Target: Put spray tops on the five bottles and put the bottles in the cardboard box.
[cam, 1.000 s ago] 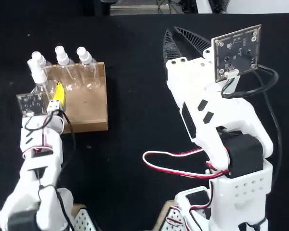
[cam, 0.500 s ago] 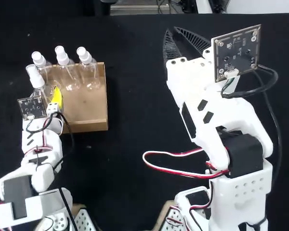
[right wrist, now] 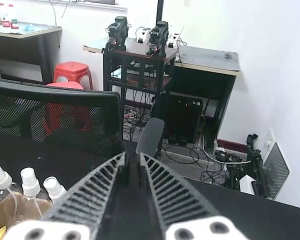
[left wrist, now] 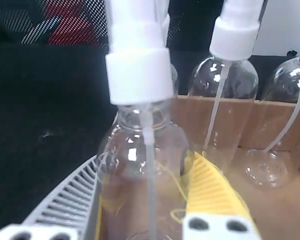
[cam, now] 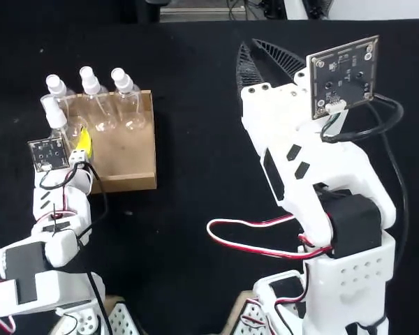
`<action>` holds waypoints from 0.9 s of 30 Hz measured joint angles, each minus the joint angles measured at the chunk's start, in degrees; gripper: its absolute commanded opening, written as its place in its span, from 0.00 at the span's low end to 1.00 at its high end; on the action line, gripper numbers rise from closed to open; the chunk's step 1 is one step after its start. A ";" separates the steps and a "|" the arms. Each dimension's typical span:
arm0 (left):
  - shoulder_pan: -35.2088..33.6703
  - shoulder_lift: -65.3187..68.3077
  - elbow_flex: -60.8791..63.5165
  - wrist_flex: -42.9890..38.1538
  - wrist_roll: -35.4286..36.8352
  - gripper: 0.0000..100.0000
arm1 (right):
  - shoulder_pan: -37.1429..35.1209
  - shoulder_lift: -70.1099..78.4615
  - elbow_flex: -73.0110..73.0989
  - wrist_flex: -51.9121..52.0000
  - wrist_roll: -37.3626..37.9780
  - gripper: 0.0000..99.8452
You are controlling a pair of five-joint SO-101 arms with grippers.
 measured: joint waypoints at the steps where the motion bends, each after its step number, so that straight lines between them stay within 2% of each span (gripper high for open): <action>1: 0.00 0.09 0.00 0.00 0.00 0.13 | 0.00 0.00 0.00 0.00 0.00 0.01; 3: 0.00 0.09 0.00 0.00 0.00 0.16 | 0.00 0.00 0.00 0.00 0.00 0.01; 7: 0.00 0.09 0.00 0.00 0.00 0.31 | 0.00 0.00 0.00 0.00 0.00 0.01; 9: 0.00 0.09 0.00 0.00 0.00 0.36 | 0.00 0.00 0.00 0.00 0.00 0.01; 27: 0.00 0.09 0.00 -0.88 0.00 0.34 | 0.00 0.00 0.00 0.00 0.00 0.01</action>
